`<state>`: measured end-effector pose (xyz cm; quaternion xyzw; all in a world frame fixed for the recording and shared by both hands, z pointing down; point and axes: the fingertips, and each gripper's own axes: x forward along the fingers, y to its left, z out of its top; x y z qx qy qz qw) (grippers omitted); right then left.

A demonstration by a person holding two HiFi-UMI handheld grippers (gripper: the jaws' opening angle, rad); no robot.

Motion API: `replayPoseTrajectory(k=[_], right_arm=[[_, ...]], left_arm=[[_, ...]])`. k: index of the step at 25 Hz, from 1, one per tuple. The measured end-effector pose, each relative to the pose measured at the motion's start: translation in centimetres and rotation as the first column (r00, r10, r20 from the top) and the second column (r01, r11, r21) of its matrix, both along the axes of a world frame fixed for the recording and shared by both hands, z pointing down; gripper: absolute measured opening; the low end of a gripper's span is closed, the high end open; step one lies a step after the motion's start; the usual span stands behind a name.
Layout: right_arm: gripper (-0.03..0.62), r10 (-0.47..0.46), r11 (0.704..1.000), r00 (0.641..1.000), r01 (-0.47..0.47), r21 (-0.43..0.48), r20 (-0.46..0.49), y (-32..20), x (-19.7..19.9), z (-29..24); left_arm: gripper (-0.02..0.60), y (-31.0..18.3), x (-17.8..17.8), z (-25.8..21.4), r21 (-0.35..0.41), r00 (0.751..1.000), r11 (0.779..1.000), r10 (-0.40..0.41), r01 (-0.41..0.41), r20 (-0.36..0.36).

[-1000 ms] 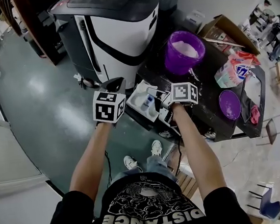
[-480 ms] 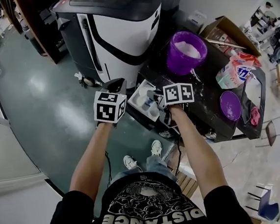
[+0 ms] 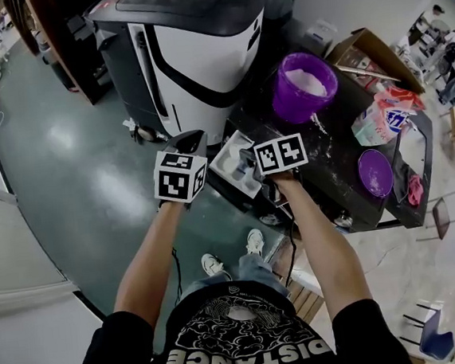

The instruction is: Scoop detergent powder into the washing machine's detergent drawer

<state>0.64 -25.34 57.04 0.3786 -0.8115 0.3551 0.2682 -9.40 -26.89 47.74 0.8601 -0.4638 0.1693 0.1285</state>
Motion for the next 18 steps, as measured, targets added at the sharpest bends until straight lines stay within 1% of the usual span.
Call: replayPoseTrajectory(k=[4,8,13,18], right_arm=[[0.034,-0.051,0.998,0.995,0.054,0.042,-0.080,0.0,-0.3,0.2],[0.034,-0.105,0.989,0.979,0.121,0.087,-0.174,-0.1,-0.4,0.2],[0.034,-0.183,0.961,0.938,0.234,0.145,-0.295,-0.1,-0.9,0.0],[0.034,-0.243,0.928,0.885,0.331,0.171,-0.397,0.1,-1.1,0.3]], left_arm=[[0.000,0.1,-0.1,0.1,0.000,1.000,1.000,-0.003,0.003,0.000],[0.000,0.2,-0.5,0.2,-0.005,1.000,1.000,-0.010,0.010,-0.001],[0.000,0.2,-1.0,0.1,-0.005,1.000,1.000,-0.018,0.018,-0.003],[0.000,0.2,-1.0,0.1,-0.005,1.000,1.000,-0.019,0.019,-0.006]])
